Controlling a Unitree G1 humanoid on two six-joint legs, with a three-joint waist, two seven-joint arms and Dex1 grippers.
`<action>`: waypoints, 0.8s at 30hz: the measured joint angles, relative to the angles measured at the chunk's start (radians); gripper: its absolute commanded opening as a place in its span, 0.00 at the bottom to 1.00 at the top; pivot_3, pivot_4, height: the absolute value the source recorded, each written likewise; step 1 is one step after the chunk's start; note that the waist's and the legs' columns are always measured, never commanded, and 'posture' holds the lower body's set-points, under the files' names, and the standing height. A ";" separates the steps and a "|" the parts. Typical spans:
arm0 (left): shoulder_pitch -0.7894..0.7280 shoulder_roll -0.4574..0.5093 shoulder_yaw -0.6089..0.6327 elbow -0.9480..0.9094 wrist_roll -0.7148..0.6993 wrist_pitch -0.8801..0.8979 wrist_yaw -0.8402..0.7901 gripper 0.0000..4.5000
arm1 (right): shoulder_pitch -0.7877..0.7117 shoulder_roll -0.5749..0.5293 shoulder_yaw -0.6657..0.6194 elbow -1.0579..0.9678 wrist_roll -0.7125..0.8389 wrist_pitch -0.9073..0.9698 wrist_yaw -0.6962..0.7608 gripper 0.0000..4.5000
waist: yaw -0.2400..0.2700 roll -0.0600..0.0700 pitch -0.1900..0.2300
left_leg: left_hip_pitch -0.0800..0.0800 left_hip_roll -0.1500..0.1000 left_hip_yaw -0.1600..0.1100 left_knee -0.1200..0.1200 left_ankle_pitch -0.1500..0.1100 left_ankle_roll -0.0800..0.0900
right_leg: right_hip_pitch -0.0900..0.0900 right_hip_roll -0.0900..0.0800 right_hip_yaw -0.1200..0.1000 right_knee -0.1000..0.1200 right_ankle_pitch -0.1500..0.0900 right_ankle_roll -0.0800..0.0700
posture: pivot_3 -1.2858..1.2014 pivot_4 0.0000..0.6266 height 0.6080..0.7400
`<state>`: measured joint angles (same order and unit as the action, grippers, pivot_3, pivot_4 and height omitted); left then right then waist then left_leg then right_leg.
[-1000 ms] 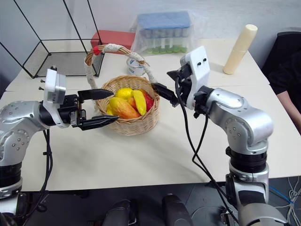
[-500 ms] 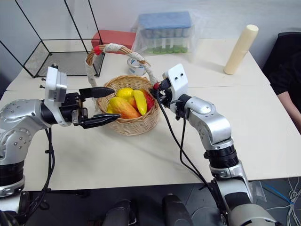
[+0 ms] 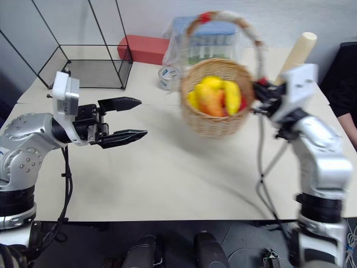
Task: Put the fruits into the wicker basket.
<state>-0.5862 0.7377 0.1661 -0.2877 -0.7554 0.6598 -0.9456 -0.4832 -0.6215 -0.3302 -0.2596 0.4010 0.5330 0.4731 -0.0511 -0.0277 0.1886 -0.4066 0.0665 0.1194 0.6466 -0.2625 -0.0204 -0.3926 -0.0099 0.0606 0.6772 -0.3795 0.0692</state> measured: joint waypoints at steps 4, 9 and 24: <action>-0.002 -0.015 -0.014 0.056 0.012 -0.008 -0.017 1.00 | 0.183 -0.065 -0.192 0.069 -0.011 -0.002 0.005 0.02 | -0.001 0.000 0.000 | 0.001 0.000 0.003 0.001 0.000 0.001 | 0.001 0.000 0.002 -0.001 0.000 0.000 | 0.52 0.24 1.00; -0.031 -0.026 -0.046 0.074 0.027 -0.024 -0.041 1.00 | 0.250 -0.064 -0.253 0.093 -0.012 -0.029 -0.006 0.10 | -0.019 0.001 0.000 | 0.003 0.001 0.003 0.000 0.002 -0.002 | 0.001 0.003 0.003 0.003 0.000 0.000 | 0.52 0.24 1.00; -0.074 -0.058 -0.080 0.153 0.062 -0.058 -0.098 1.00 | 0.557 -0.248 -0.624 -0.132 0.254 0.231 0.149 0.87 | 0.010 0.003 0.000 | 0.003 0.000 0.001 0.000 0.002 -0.001 | 0.003 0.002 0.002 -0.001 0.000 0.001 | 0.52 0.24 1.00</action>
<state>-0.6601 0.6794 0.0857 -0.1345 -0.6937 0.6020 -1.0435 0.0734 -0.8699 -0.9538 -0.3919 0.6549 0.7643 0.6226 -0.0408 -0.0249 0.1889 -0.4039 0.0666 0.1205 0.6467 -0.2606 -0.0213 -0.3898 -0.0076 0.0629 0.6767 -0.3795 0.0699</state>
